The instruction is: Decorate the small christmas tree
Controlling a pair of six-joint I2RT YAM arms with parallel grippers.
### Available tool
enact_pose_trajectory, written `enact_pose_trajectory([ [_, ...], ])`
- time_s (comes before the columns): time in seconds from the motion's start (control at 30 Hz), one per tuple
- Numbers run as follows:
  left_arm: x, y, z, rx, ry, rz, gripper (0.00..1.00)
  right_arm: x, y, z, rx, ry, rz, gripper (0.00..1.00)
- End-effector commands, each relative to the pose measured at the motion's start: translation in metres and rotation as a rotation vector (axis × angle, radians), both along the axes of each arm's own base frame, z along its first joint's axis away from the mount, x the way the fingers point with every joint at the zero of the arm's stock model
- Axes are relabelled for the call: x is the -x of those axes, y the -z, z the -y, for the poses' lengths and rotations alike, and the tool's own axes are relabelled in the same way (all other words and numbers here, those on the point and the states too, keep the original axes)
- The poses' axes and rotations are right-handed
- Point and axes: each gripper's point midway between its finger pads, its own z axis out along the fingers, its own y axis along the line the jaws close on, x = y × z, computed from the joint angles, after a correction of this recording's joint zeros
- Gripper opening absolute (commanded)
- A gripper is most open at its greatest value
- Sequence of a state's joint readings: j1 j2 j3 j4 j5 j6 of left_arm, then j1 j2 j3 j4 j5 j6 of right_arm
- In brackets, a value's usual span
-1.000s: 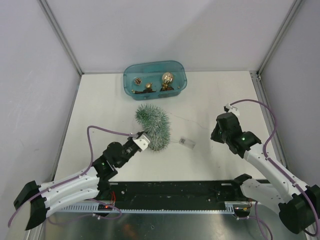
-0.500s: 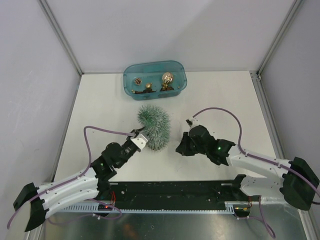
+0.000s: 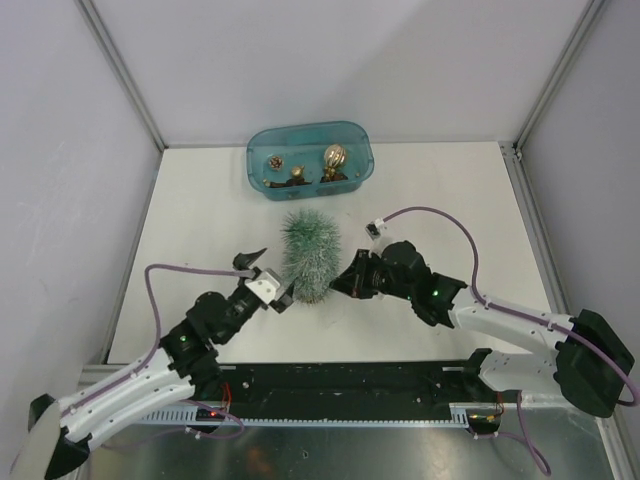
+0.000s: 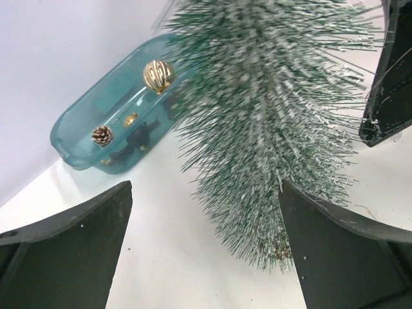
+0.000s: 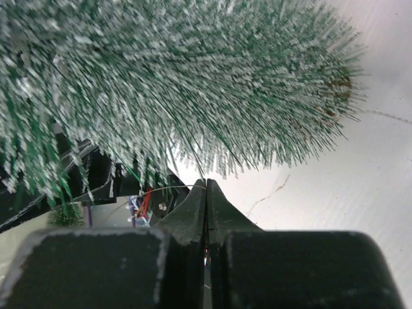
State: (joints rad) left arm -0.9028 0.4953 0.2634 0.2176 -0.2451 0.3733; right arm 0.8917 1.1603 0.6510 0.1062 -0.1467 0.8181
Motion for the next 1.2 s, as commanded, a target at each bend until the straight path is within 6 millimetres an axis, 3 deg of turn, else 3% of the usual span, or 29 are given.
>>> enact_pose_trajectory([
  [0.0,0.011,-0.026,-0.019,0.044,-0.016,0.033,1.0,-0.002,-0.015,-0.011,-0.093,-0.026,-0.001,0.0],
  [0.1,0.021,-0.033,-0.026,0.009,0.011,0.064,0.99,-0.003,-0.015,-0.012,-0.106,-0.021,-0.017,0.0],
  [0.2,0.042,-0.033,-0.016,-0.028,0.152,0.064,1.0,-0.006,-0.015,-0.012,-0.117,0.004,-0.042,0.0],
  [0.33,0.1,-0.031,0.011,-0.058,0.513,0.066,0.94,-0.009,-0.023,-0.011,-0.149,0.036,-0.056,0.0],
  [0.43,0.132,-0.022,0.026,-0.09,0.721,0.046,0.88,-0.009,-0.029,-0.01,-0.174,0.06,-0.071,0.0],
  [0.6,0.151,0.005,0.043,-0.187,0.915,-0.003,0.83,-0.009,-0.052,-0.007,-0.262,0.108,-0.092,0.0],
  [0.77,0.156,0.022,0.052,-0.262,1.011,-0.001,0.8,-0.007,-0.06,-0.003,-0.28,0.147,-0.095,0.0],
  [0.9,0.147,0.027,0.059,-0.287,1.002,0.012,0.76,-0.007,-0.062,0.003,-0.294,0.167,-0.087,0.0],
  [1.17,0.107,0.004,0.07,-0.211,0.806,0.1,0.67,-0.006,-0.062,0.001,-0.305,0.145,-0.092,0.0],
])
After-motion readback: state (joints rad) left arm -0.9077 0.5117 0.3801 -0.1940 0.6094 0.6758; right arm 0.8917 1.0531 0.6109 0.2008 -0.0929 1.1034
